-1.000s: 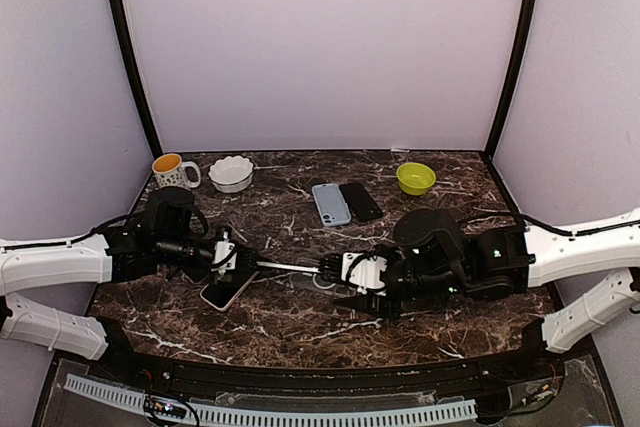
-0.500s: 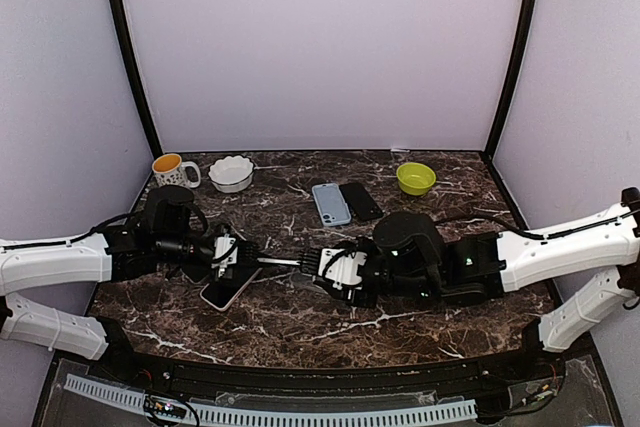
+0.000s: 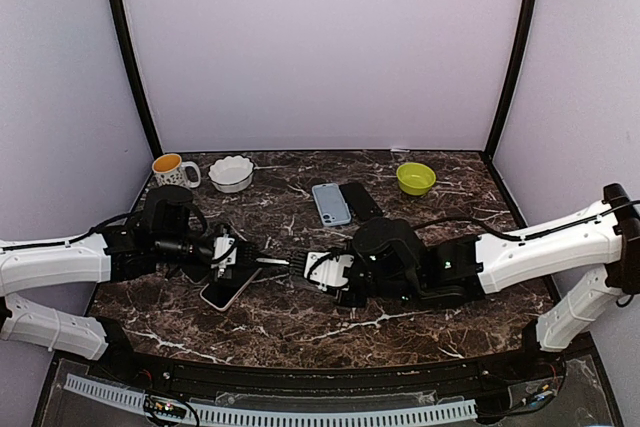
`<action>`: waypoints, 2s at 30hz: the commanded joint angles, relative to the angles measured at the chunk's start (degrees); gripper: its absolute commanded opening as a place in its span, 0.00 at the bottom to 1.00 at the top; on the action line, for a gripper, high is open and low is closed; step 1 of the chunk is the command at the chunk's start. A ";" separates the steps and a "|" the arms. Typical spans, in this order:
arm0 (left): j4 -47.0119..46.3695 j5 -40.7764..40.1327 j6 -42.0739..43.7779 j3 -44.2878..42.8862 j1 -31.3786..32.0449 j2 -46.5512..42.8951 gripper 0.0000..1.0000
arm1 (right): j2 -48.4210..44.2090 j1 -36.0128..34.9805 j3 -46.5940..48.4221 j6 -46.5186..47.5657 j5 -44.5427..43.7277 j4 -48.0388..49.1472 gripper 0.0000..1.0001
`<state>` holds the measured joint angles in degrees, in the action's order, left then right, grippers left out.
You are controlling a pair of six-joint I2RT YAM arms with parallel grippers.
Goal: Take the phone out of the phone case
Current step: Pass from the left arm to the right, then place the phone at the center of the board.
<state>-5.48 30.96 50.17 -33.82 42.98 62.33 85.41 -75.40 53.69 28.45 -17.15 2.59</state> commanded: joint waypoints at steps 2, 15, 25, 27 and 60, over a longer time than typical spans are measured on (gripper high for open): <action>-3.24 1.12 0.34 -1.60 0.12 -2.08 0.00 | 0.50 -0.20 2.43 -0.06 -1.50 0.74 0.21; -4.76 0.14 0.14 -0.61 0.16 -2.85 0.27 | 0.51 0.61 2.47 -4.31 -4.20 2.27 0.00; -10.76 -1.46 -2.15 2.07 0.15 -5.25 0.99 | -6.92 6.41 -1.65 -16.46 -4.41 2.64 0.00; -12.98 -2.32 -3.31 2.92 0.15 -5.85 0.99 | -8.80 8.33 -3.31 -20.32 -4.49 2.34 0.00; -11.77 -37.06 -31.24 -7.39 0.08 -4.31 0.99 | -11.12 46.50 -24.54 -85.07 48.23 16.73 0.00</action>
<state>-20.10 -3.86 20.80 -40.38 43.03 57.78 71.29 -30.33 27.70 -49.58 21.21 7.92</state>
